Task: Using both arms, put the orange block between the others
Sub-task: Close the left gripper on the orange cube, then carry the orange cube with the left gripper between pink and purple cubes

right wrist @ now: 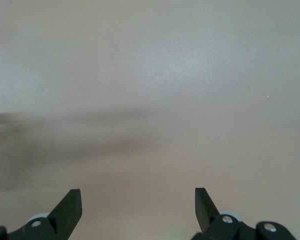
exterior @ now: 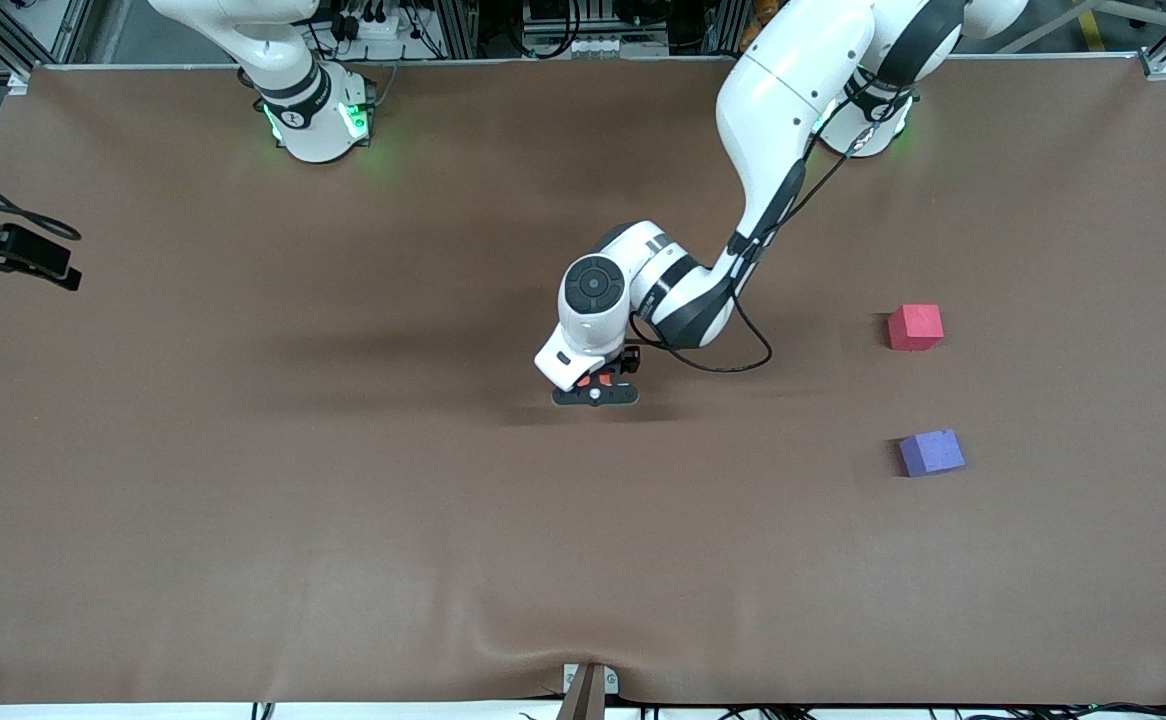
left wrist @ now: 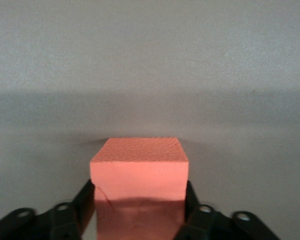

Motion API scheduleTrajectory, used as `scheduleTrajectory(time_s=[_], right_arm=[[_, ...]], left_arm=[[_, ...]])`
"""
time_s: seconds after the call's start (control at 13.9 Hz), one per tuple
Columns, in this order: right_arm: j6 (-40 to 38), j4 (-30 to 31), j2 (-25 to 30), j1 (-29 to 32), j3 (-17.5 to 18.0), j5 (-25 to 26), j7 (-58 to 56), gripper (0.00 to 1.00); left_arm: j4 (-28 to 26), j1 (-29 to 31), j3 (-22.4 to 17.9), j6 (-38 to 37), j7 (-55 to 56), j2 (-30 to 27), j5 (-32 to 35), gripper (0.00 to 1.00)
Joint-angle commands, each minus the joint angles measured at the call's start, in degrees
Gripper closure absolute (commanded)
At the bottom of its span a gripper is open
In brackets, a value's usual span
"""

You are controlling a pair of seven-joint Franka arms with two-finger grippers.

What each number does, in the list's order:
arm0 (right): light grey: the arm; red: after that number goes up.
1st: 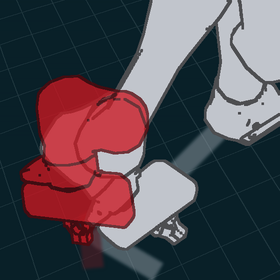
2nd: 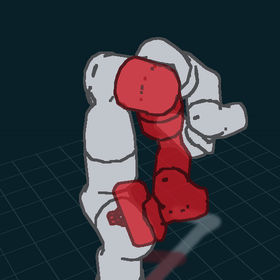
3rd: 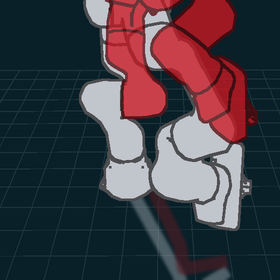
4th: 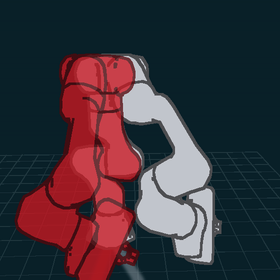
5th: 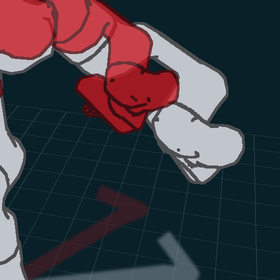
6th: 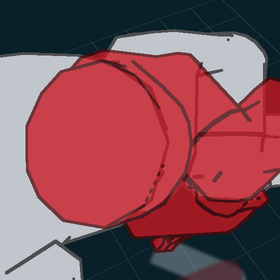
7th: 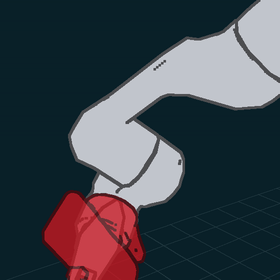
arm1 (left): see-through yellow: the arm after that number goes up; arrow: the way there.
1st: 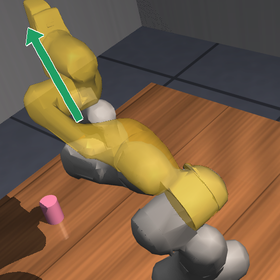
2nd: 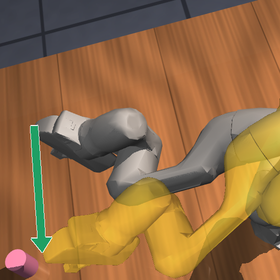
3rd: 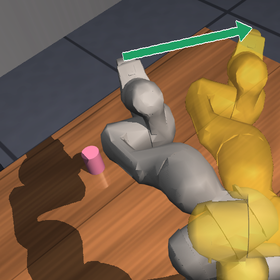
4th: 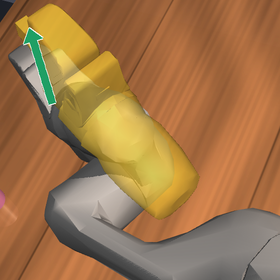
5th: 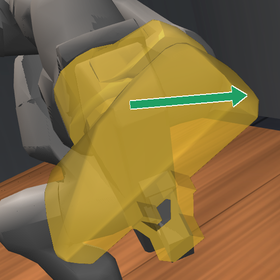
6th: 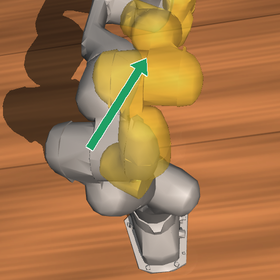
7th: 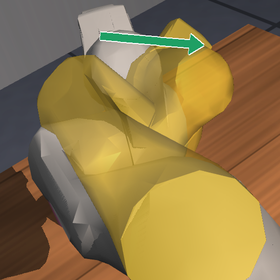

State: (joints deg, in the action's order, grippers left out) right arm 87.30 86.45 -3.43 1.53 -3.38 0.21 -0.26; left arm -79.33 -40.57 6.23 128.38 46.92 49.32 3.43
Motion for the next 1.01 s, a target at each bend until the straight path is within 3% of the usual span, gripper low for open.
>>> scheduleTrajectory(time_s=[0.0, 0.07, 0.22, 0.58, 0.93], right_arm=[[2.25, -1.37, -2.11, 1.72, 0.66, 0.93, -0.09, 0.00], [3.39, -1.37, -2.55, 1.72, 0.66, 0.93, -0.17, 0.00], [4.98, -1.37, -3.34, 1.72, 0.66, 0.93, -0.09, 0.00], [6.39, -1.55, -5.10, 1.11, 0.66, 0.93, -0.18, 0.00], [7.80, -1.72, -5.89, 0.67, 0.83, 0.75, -0.18, 0.00]], left_arm=[[1.63, 0.05, -0.52, 0.03, -1.47, 0.26, 1.58, 0.67], [1.55, 0.23, -0.52, -0.23, -1.74, -0.79, 1.58, 0.74], [0.76, 3.46, -0.78, -1.37, -2.00, -4.03, 1.76, 0.73], [-1.17, 11.12, -0.52, -13.05, -10.08, -13.35, 1.32, 0.70], [-11.35, 18.93, -0.52, -13.42, -19.83, -23.72, 1.67, 0.69]])
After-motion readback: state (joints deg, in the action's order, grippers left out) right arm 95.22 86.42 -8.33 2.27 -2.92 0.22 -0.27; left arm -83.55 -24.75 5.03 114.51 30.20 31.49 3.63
